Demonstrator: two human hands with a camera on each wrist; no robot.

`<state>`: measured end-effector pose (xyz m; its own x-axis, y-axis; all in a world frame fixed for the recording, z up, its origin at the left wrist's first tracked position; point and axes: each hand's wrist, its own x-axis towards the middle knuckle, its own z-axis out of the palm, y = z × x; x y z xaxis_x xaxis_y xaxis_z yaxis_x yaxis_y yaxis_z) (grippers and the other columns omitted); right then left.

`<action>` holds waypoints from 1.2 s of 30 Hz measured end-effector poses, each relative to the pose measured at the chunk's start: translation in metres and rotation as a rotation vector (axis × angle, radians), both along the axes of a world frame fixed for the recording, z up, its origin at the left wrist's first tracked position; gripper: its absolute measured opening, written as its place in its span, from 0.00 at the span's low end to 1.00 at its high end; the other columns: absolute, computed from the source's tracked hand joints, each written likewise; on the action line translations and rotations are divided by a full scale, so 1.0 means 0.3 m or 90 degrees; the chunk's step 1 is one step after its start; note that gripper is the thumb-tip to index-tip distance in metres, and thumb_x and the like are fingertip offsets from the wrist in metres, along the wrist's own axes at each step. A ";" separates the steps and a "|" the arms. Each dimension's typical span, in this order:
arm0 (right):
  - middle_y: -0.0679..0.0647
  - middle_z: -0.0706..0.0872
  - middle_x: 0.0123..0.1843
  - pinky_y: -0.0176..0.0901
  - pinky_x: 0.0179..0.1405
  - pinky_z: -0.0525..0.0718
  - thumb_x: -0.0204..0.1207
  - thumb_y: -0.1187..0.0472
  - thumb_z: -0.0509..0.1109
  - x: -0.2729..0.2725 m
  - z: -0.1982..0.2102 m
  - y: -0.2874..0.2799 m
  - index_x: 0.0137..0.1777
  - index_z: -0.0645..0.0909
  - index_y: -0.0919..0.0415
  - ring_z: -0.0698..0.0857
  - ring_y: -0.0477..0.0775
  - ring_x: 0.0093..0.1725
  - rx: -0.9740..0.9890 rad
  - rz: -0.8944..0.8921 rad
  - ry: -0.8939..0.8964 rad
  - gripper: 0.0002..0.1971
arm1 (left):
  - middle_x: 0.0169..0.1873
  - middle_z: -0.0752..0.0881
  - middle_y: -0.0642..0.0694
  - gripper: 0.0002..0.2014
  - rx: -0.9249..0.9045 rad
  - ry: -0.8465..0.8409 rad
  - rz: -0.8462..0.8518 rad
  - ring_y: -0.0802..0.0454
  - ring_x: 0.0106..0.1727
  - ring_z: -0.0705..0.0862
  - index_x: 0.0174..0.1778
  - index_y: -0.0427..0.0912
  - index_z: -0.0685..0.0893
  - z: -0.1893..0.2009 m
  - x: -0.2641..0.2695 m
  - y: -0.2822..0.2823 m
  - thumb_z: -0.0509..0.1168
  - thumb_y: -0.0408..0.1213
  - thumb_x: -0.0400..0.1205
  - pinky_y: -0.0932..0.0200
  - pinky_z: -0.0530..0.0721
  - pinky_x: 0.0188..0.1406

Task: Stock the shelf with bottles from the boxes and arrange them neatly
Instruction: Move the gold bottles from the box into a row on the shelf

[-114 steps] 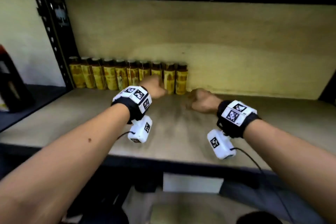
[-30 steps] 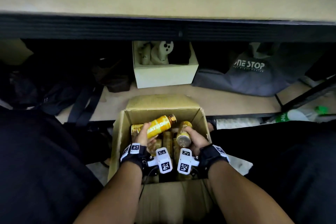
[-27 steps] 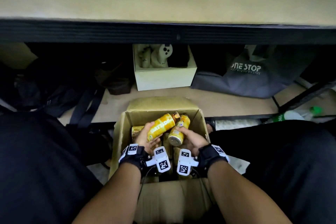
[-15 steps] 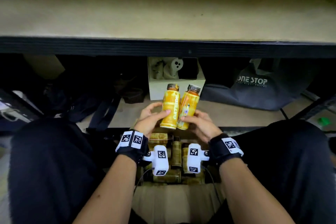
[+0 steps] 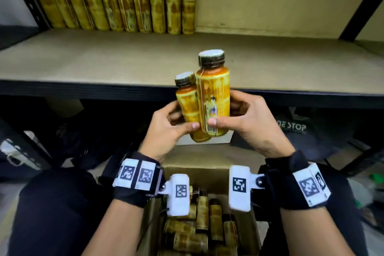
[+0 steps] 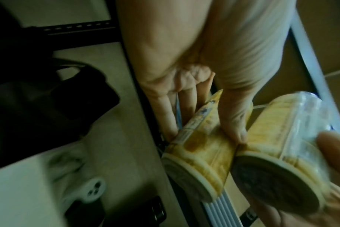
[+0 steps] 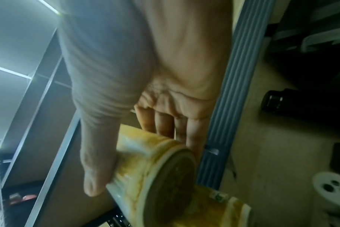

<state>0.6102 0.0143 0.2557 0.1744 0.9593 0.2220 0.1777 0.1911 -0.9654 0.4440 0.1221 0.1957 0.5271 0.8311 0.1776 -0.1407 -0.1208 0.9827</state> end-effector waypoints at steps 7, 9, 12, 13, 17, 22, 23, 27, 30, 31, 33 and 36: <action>0.58 0.91 0.57 0.47 0.56 0.88 0.63 0.69 0.83 0.060 0.049 0.116 0.65 0.80 0.68 0.90 0.55 0.58 0.082 -0.099 0.030 0.28 | 0.59 0.88 0.46 0.35 0.166 0.025 0.134 0.52 0.61 0.86 0.69 0.39 0.78 0.217 0.041 0.079 0.81 0.31 0.64 0.45 0.84 0.62; 0.55 0.90 0.58 0.47 0.56 0.88 0.63 0.68 0.84 0.074 0.044 0.156 0.66 0.79 0.66 0.90 0.52 0.57 0.073 -0.135 0.011 0.31 | 0.57 0.89 0.46 0.35 0.187 0.036 0.148 0.54 0.58 0.88 0.68 0.43 0.78 0.256 0.061 0.096 0.81 0.33 0.65 0.46 0.86 0.59; 0.53 0.90 0.58 0.44 0.55 0.88 0.64 0.65 0.85 0.093 0.054 0.187 0.66 0.79 0.62 0.89 0.49 0.57 0.051 -0.145 -0.010 0.30 | 0.59 0.87 0.48 0.34 0.218 0.065 0.163 0.56 0.60 0.86 0.68 0.45 0.77 0.287 0.097 0.120 0.81 0.31 0.66 0.49 0.87 0.59; 0.53 0.90 0.58 0.42 0.54 0.88 0.64 0.66 0.84 0.096 0.060 0.190 0.66 0.79 0.63 0.90 0.48 0.56 0.045 -0.143 -0.013 0.30 | 0.60 0.87 0.48 0.34 0.228 0.078 0.174 0.56 0.61 0.85 0.67 0.46 0.77 0.291 0.107 0.131 0.81 0.30 0.66 0.49 0.87 0.59; 0.55 0.90 0.57 0.46 0.55 0.89 0.64 0.66 0.84 0.113 0.075 0.208 0.66 0.79 0.65 0.90 0.50 0.57 0.023 -0.123 -0.008 0.30 | 0.59 0.87 0.49 0.32 0.232 0.139 0.160 0.51 0.59 0.86 0.63 0.54 0.76 0.299 0.123 0.196 0.81 0.36 0.66 0.40 0.87 0.55; 0.55 0.89 0.58 0.51 0.58 0.88 0.61 0.70 0.85 0.133 0.099 0.256 0.65 0.77 0.65 0.89 0.52 0.58 0.034 -0.156 0.032 0.32 | 0.61 0.85 0.51 0.31 0.240 0.226 0.128 0.48 0.62 0.83 0.61 0.57 0.75 0.328 0.135 0.240 0.81 0.40 0.65 0.37 0.84 0.58; 0.54 0.89 0.58 0.50 0.59 0.88 0.61 0.71 0.84 0.132 0.100 0.268 0.65 0.76 0.64 0.88 0.51 0.59 0.034 -0.171 0.031 0.32 | 0.63 0.84 0.51 0.31 0.255 0.245 0.139 0.49 0.64 0.82 0.63 0.54 0.74 0.332 0.144 0.242 0.81 0.39 0.67 0.39 0.83 0.61; 0.48 0.86 0.58 0.49 0.62 0.86 0.62 0.65 0.85 0.131 0.109 0.305 0.65 0.73 0.58 0.86 0.46 0.59 0.003 -0.187 -0.041 0.33 | 0.65 0.82 0.49 0.32 0.298 0.316 0.172 0.47 0.68 0.79 0.66 0.48 0.73 0.365 0.174 0.251 0.80 0.41 0.69 0.43 0.79 0.67; 0.50 0.84 0.63 0.49 0.63 0.85 0.62 0.59 0.86 0.159 0.169 0.293 0.70 0.72 0.57 0.84 0.47 0.61 -0.018 -0.192 -0.130 0.38 | 0.67 0.80 0.49 0.35 0.287 0.336 0.136 0.48 0.67 0.80 0.70 0.47 0.72 0.412 0.169 0.252 0.79 0.43 0.70 0.43 0.79 0.67; 0.51 0.84 0.65 0.47 0.62 0.85 0.62 0.59 0.86 0.175 0.203 0.284 0.74 0.71 0.58 0.84 0.48 0.62 -0.010 -0.199 -0.138 0.41 | 0.68 0.80 0.48 0.35 0.264 0.303 0.137 0.50 0.66 0.80 0.72 0.46 0.72 0.433 0.161 0.251 0.79 0.43 0.70 0.43 0.80 0.67; 0.52 0.85 0.64 0.46 0.58 0.86 0.61 0.59 0.86 0.208 0.278 0.268 0.77 0.70 0.58 0.86 0.48 0.60 0.007 -0.216 -0.145 0.44 | 0.66 0.82 0.46 0.37 0.228 0.226 0.163 0.51 0.64 0.81 0.75 0.46 0.71 0.474 0.148 0.256 0.79 0.43 0.70 0.44 0.82 0.64; 0.53 0.89 0.57 0.46 0.51 0.89 0.63 0.60 0.85 0.218 0.365 0.278 0.73 0.76 0.60 0.89 0.49 0.54 -0.039 -0.186 -0.233 0.37 | 0.64 0.83 0.45 0.40 0.263 0.268 0.171 0.48 0.63 0.83 0.77 0.45 0.71 0.524 0.166 0.276 0.79 0.46 0.69 0.42 0.84 0.62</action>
<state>0.6756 0.0978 0.3653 0.3599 0.8947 0.2646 0.5466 0.0276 -0.8369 0.4938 0.2049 0.3529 0.4040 0.8514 0.3344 0.3339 -0.4776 0.8126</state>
